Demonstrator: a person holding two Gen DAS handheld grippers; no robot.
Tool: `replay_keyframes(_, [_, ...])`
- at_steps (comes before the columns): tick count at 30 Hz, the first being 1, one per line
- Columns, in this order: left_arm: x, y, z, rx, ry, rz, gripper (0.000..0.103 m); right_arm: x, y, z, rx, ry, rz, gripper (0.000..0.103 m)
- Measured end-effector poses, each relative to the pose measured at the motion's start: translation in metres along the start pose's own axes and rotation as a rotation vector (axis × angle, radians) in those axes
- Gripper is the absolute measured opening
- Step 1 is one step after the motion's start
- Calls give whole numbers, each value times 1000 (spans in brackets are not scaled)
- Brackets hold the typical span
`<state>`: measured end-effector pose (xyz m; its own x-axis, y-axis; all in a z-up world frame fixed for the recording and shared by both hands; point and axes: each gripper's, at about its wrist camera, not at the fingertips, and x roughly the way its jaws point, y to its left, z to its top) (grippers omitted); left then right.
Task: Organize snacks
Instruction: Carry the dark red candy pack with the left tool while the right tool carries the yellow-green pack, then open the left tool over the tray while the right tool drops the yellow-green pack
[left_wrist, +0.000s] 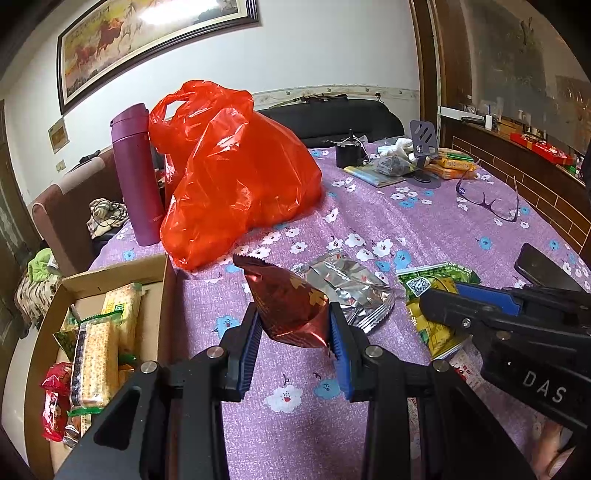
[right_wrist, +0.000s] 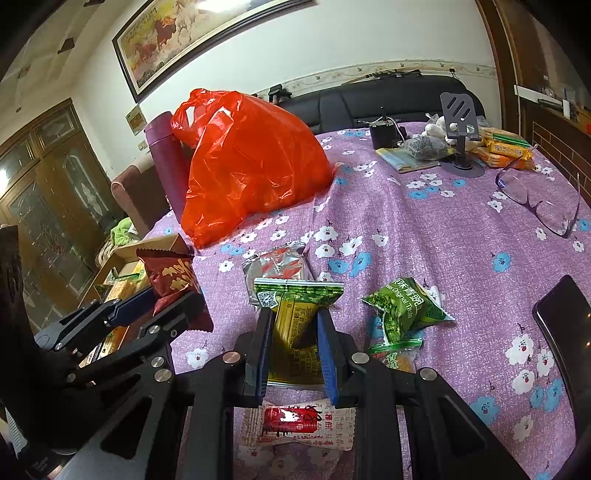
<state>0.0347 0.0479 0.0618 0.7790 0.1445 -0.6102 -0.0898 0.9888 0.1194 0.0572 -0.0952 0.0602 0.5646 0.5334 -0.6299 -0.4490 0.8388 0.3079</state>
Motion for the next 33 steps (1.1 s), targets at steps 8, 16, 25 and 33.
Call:
replay_keyframes(8, [-6,0,0,-22,-18,-15,34,-4,-1,2,12,-16,-1,26])
replay_keyframes(16, [-44,32,-4,-114,-55,-61,35,-19,13,6,51,-53,13,26])
replay_keyframes(25, [-85,92,-21,-209,-82,-60,35,-24,90,-10,-38,-22,144,26])
replay_keyframes(33, [-105,161,-63,-298,-72,30,35,-14,160,-28,-146,41,246,26])
